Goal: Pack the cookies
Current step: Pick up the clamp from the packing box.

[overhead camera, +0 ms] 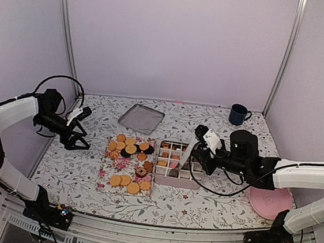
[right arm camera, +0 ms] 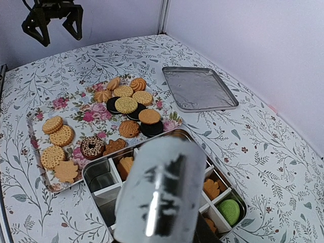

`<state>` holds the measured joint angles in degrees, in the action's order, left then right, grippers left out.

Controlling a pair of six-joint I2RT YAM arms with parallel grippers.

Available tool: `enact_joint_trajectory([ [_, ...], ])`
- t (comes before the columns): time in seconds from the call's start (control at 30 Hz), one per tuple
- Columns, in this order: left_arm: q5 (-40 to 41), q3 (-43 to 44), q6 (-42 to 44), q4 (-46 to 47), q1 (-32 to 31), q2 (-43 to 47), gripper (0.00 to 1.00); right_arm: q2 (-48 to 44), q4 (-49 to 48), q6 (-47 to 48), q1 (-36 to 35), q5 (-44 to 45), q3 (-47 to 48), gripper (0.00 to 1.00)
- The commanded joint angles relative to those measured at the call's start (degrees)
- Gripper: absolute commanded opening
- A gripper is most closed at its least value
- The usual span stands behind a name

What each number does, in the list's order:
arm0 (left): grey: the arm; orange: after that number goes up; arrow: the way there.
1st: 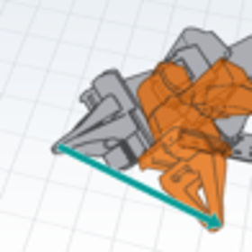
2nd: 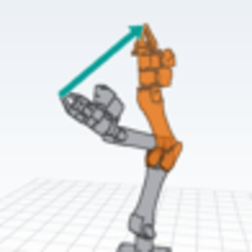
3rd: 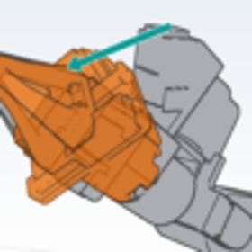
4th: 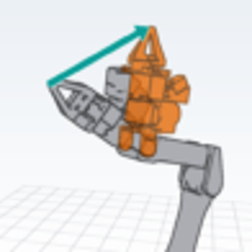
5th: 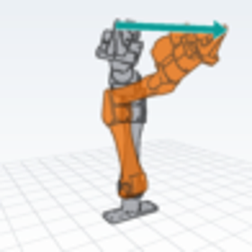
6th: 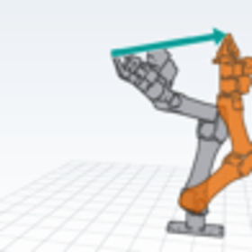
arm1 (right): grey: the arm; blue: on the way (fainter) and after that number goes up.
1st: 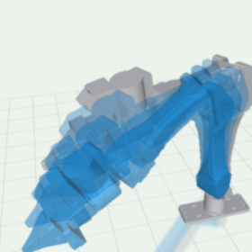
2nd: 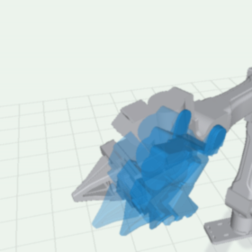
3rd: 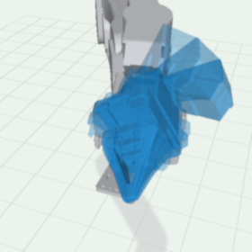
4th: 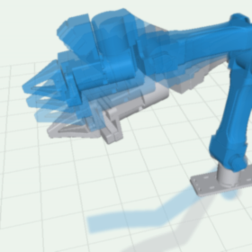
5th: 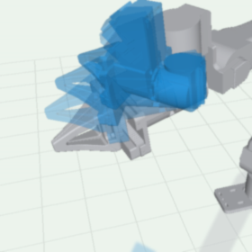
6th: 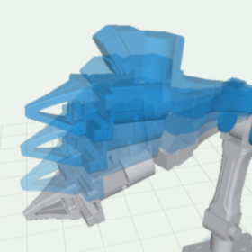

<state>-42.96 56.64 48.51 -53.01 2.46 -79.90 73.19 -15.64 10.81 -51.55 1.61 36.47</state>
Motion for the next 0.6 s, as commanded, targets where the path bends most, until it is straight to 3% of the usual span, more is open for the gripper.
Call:
enact_joint_trajectory([
  [0.0, -0.7, 1.5, 0.0, -0.8, -0.8, -0.5, 0.98, 1.5, -2.6, 2.0, 0.8, -0.2, 3.0, 0.16],
  [0.03, -0.7, 1.5, 0.0, -0.9, -0.9, -0.4, 0.98, 1.5, -2.5, 2.4, 0.8, -0.3, 3.4, 0.09],
  [0.13, -0.5, 1.5, 0.0, -0.8, -1.0, -0.1, 0.98, 0.4, -1.9, 3.0, 0.8, -0.9, 4.1, 0.02],
  [0.57, -0.5, 2.0, -0.1, -0.9, -1.8, -0.5, 0.98, -5.0, 6.3, 3.9, 0.8, -2.5, 8.7, 0.0],
])
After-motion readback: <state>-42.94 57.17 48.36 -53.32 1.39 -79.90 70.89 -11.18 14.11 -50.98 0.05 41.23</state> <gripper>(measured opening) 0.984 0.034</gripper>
